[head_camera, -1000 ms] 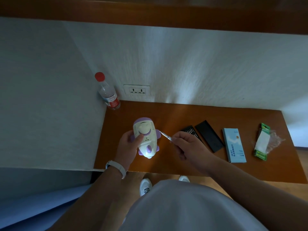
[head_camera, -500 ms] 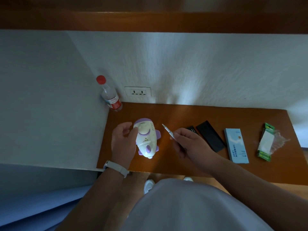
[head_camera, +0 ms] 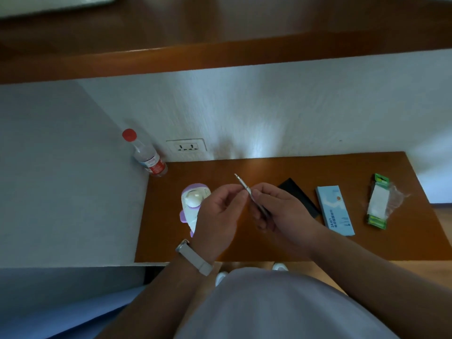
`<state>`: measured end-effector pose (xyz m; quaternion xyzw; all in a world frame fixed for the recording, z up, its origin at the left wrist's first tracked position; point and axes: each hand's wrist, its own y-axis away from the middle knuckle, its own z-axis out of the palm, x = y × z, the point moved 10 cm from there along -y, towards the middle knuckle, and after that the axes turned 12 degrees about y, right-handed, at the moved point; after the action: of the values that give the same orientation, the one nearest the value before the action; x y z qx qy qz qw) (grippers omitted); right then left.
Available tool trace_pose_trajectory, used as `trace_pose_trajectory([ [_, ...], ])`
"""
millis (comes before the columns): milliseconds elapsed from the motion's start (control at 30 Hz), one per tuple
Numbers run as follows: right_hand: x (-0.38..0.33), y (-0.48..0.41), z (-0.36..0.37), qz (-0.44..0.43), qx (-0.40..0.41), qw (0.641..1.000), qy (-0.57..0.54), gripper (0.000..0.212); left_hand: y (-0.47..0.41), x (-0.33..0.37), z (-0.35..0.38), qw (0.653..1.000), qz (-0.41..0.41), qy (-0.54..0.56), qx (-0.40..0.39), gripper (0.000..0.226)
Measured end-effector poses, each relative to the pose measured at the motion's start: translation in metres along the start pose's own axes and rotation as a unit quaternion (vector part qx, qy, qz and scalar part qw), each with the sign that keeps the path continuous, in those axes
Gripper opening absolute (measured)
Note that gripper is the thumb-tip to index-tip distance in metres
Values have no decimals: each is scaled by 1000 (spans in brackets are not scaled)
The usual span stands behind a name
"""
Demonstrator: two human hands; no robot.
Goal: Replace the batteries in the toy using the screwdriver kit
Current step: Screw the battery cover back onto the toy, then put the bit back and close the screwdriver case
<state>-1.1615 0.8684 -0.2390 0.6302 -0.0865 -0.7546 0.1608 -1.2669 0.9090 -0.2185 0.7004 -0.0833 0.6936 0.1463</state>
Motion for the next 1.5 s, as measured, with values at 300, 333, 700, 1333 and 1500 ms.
trace_pose_trajectory([
  [300, -8, 16, -49, 9, 45, 997, 70, 26, -16, 11, 51, 999, 15, 37, -26, 13],
  [333, -8, 18, -55, 12, 50, 996, 78, 26, -18, 11, 56, 999, 14, 35, -26, 11],
  [700, -22, 29, -126, -14, 138, 979, 148, 10, -27, -1, 100, 998, -43, 35, -44, 9],
  [1333, -20, 44, -194, -43, 74, 993, 83, 9, -13, -14, 179, 996, -38, -53, -54, 9],
  [1500, 0, 38, -193, -14, 49, 993, 106, 13, -5, -40, 175, 991, -69, -98, -59, 7],
])
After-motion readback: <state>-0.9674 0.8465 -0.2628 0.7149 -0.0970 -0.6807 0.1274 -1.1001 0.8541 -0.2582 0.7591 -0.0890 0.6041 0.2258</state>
